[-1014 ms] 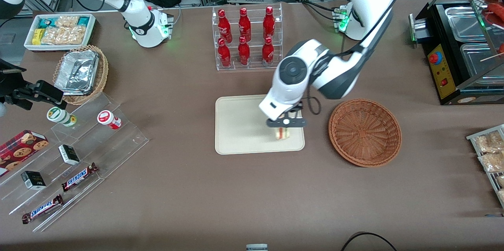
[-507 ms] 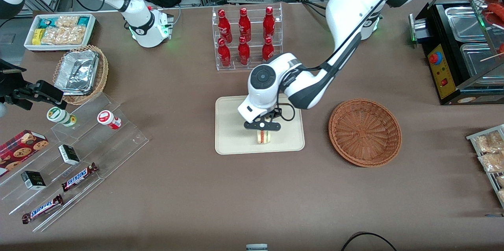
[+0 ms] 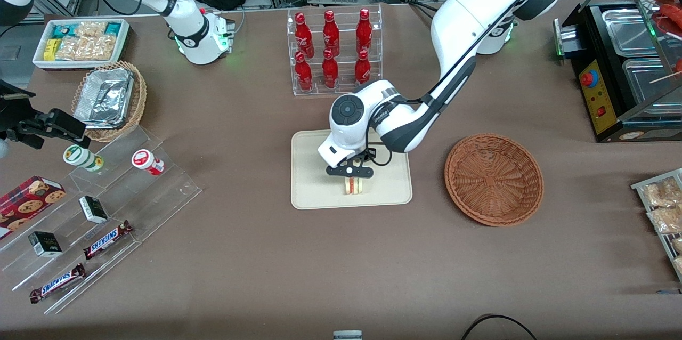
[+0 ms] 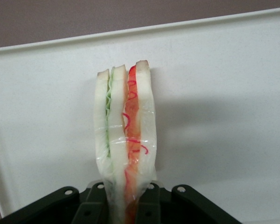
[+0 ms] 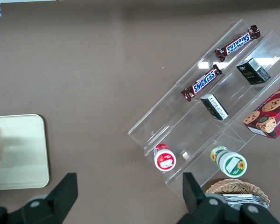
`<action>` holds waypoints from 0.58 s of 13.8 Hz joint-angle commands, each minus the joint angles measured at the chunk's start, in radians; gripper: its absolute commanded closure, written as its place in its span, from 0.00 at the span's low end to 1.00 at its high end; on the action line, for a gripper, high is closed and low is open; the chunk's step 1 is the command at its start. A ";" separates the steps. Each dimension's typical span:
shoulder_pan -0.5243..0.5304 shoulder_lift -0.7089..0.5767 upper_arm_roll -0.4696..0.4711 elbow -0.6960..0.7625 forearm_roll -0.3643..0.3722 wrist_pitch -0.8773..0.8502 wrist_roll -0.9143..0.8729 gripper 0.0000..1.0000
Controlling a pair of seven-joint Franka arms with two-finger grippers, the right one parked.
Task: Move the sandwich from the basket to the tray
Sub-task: 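Lower the sandwich onto the middle of the cream tray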
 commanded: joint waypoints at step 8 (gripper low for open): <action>-0.017 0.014 0.005 0.016 0.018 -0.002 -0.075 0.72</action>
